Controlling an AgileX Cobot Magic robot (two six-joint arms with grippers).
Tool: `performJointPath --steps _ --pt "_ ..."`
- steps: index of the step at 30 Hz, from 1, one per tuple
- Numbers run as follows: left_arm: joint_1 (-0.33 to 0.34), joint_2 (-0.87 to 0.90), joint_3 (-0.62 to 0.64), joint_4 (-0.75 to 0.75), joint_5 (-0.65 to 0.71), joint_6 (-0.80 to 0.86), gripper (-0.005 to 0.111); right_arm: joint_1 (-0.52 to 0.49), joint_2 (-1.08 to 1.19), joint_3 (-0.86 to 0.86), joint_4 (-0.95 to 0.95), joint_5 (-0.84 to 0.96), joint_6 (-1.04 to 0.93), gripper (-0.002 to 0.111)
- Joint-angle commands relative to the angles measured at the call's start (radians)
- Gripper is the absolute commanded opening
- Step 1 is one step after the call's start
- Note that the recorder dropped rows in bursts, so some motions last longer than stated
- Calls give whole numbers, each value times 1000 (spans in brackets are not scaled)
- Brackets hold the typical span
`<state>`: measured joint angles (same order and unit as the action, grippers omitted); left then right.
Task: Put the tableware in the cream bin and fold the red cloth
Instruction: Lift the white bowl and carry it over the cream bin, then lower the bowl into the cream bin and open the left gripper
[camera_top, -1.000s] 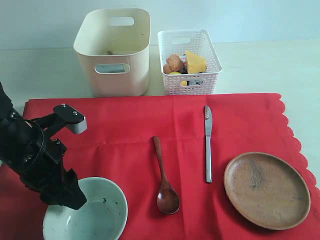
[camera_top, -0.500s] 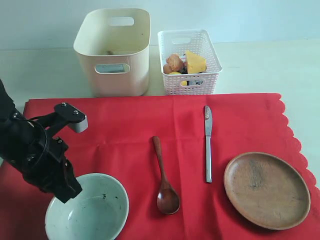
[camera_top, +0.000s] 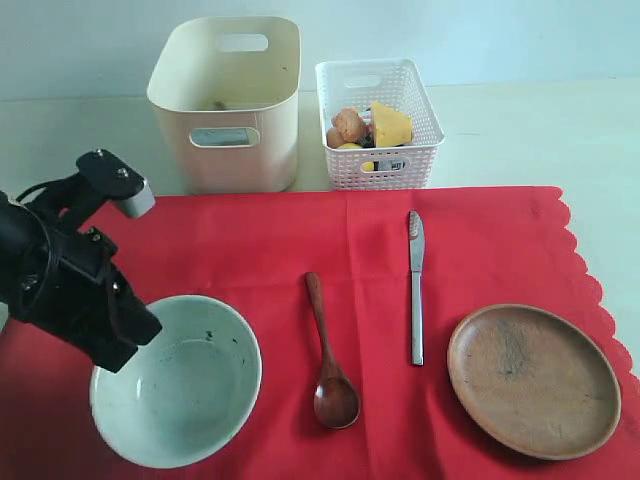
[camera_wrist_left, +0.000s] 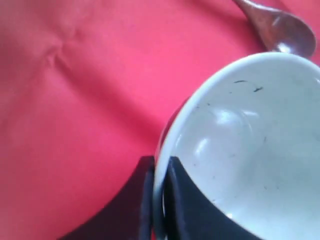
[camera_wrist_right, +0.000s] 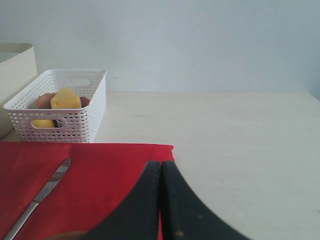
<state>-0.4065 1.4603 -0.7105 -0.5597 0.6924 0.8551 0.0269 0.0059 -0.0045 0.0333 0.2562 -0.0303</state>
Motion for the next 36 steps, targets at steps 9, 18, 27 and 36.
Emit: performJointPath --steps 9,18,27,36 --pt "-2 -148 -118 -1 -122 -31 0 -4 -6 5 2 -12 -3 0" --pt "-2 -111 -283 -1 -300 -25 0 -4 -6 5 2 -12 -3 0" --pt "1 53 -512 7 -331 -22 0 -4 -6 5 2 -12 -3 0" --pt "45 244 -724 34 -327 -26 0 -4 -6 5 2 -12 -3 0"
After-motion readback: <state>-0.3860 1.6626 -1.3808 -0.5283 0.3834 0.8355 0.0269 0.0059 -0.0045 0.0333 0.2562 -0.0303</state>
